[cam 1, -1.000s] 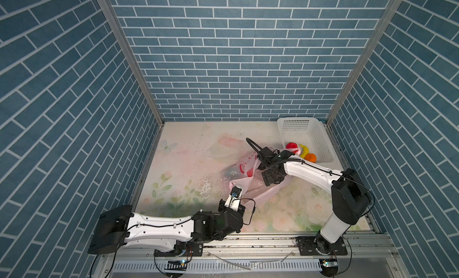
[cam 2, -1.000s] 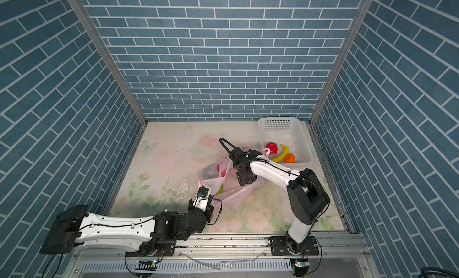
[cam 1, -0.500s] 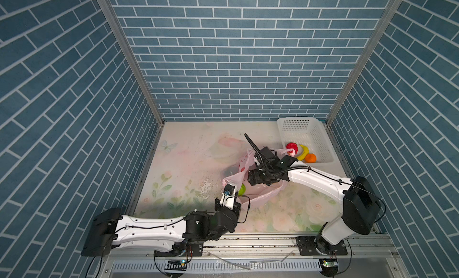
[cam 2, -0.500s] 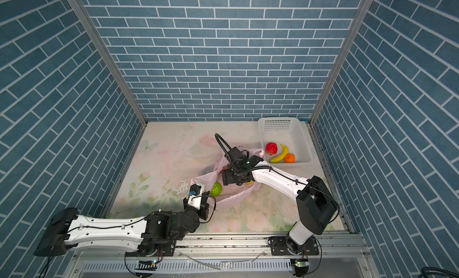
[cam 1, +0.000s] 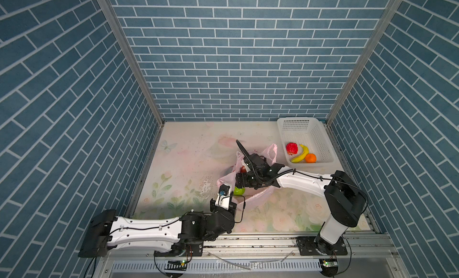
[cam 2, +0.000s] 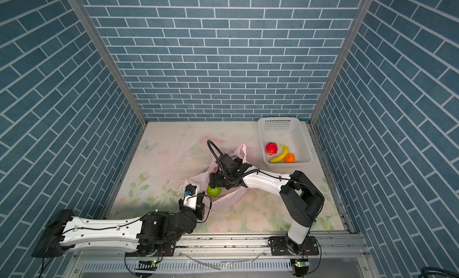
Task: Untie the knot of the plastic bag and take out the fruit
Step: Pick up the fruit from the plastic bag.
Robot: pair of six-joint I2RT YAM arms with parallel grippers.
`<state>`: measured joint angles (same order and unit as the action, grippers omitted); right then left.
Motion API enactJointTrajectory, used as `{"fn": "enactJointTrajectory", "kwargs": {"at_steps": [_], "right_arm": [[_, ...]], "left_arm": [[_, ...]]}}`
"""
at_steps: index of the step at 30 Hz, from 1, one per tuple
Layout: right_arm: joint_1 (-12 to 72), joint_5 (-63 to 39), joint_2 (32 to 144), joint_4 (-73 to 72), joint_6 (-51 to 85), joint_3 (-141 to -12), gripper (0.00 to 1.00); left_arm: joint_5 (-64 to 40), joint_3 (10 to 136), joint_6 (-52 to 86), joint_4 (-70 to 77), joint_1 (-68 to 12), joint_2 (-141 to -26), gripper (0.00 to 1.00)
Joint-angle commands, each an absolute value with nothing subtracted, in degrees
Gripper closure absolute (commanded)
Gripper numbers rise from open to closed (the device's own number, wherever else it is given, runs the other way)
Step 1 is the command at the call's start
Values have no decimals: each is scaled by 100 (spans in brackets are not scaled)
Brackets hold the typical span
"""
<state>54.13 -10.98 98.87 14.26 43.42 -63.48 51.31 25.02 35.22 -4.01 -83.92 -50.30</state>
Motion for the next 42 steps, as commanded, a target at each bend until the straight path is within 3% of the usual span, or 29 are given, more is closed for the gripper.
{"fn": "enactJointTrajectory", "kwargs": {"at_steps": [1, 18, 24, 34, 42], "right_arm": [[5553, -1033, 9984, 1292, 4536, -6220, 15], [5773, -537, 9677, 1272, 4728, -5652, 20], [5783, -536, 10079, 1084, 4694, -5992, 19], [5787, -150, 10108, 1467, 4790, -6191, 39], [5780, -116, 9689, 1372, 4799, -6043, 47]], "left_arm": [[5256, 2548, 3586, -673, -8420, -4938, 100], [5419, 2803, 3014, -850, -8424, -4646, 100], [5203, 2769, 3206, -855, -8424, -4842, 100], [5003, 2807, 3305, -789, -8464, -5133, 100], [5032, 2781, 3345, -752, -8513, -5194, 100]]}}
